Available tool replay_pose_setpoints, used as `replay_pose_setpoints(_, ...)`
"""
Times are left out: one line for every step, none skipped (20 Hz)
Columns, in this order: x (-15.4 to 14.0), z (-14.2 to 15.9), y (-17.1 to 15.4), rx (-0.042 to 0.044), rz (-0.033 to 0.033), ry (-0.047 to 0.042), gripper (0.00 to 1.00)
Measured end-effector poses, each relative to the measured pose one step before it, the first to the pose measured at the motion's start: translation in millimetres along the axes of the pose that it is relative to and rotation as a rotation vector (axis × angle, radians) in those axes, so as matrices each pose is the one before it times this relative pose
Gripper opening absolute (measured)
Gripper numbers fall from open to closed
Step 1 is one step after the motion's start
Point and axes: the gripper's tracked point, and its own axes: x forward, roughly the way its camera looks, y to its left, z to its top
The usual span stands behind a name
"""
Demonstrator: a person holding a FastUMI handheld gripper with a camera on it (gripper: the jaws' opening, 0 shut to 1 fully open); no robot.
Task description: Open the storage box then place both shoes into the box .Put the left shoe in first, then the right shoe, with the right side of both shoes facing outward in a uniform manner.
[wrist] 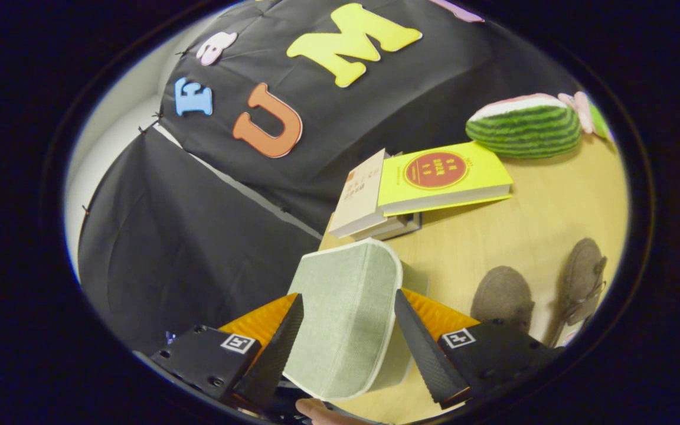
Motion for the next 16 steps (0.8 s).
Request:
replay_pose_setpoints(5.67, 2.36, -3.09, 0.00877, 0.02931, 0.01054, 0.99)
replay_pose_setpoints(5.27, 1.8, -1.01, 0.01176, 0.04093, 0.02172, 0.99)
replay_pose_setpoints(3.62, -3.2, -2.52, 0.01521, 0.03507, 0.03041, 0.99)
replay_pose_setpoints(4.22, -0.55, -7.14, 0.02131, 0.00586, 0.0324, 0.99)
replay_pose_setpoints(4.68, -4.68, -9.57, 0.01775, -0.00575, 0.04681, 0.99)
replay_pose_setpoints(4.33, -4.01, -8.63, 0.01325, 0.01137, 0.04356, 0.99)
replay_pose_setpoints(6.42, 1.33, -2.93, 0.01599, 0.01793, 0.02506, 0.99)
replay_pose_setpoints(1.28, 0.79, -0.45, 0.01264, 0.03354, 0.00897, 0.99)
replay_pose_setpoints(0.33, -0.41, 0.33, 0.00776, 0.03243, 0.01303, 0.99)
replay_pose_setpoints(4.76, -3.82, -1.63, 0.00818, 0.02006, 0.02344, 0.99)
replay_pose_setpoints(5.43, -7.45, -4.86, 0.00995, -0.00444, 0.04181, 0.98)
replay_pose_setpoints(4.66, -5.51, -4.21, 0.00847, -0.00493, 0.03671, 0.99)
replay_pose_setpoints(3.01, -5.58, 0.65, 0.00109, -0.00006, 0.02992, 0.98)
replay_pose_setpoints(1.67, 3.26, 5.32, -0.00502, 0.01744, -0.00909, 0.96)
replay_pose_setpoints(1.58, 1.2, 3.68, -0.01125, 0.01478, 0.00027, 0.93)
replay_pose_setpoints(-0.62, -1.01, 0.97, -0.00371, -0.00308, -0.00482, 0.82)
